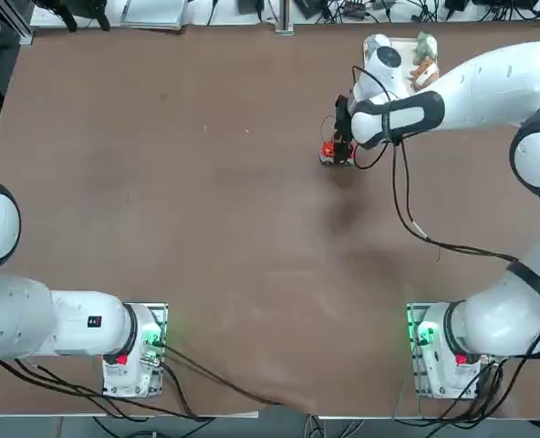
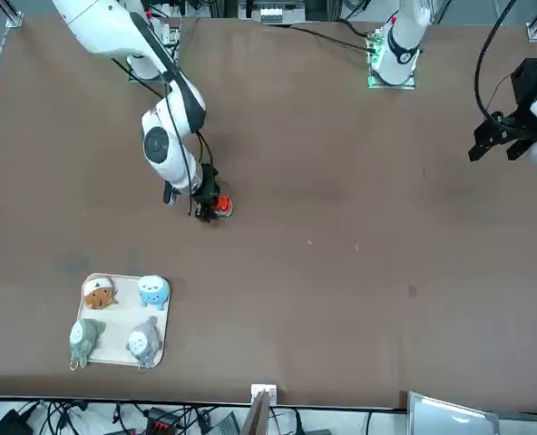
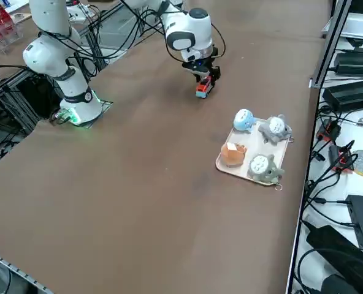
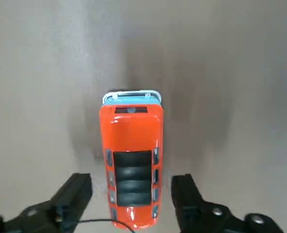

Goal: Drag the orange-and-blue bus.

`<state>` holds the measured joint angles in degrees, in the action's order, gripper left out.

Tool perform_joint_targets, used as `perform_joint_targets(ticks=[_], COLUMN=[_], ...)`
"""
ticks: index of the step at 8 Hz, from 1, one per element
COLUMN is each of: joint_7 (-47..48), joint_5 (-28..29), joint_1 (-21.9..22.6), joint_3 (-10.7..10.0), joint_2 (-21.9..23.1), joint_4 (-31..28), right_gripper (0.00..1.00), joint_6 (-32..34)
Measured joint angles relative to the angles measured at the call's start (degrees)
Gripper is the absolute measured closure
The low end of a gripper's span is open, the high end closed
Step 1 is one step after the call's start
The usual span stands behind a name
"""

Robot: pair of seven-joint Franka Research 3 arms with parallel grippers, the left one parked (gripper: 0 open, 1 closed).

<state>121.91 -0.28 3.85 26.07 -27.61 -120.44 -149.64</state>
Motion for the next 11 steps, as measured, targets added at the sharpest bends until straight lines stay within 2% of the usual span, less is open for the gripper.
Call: perform_joint_targets(ticks=[2,5,8,11], joint_7=[0.0,-3.2,-18.1,-42.0], joint_5=[-0.5,-3.3,-3.6,-3.8], joint_1=[0.0,0.0,-0.3,-5.3], joint_3=[-0.3,-0.4,-0.7,-1.3], joint_2=[0.2,2.0,3.4,3.4], joint_4=[2.7,12.8,22.3,29.9], right_gripper=[0.0,0.0,0.0,0.0], joint_6=[6.2,24.7,40.2,56.7])
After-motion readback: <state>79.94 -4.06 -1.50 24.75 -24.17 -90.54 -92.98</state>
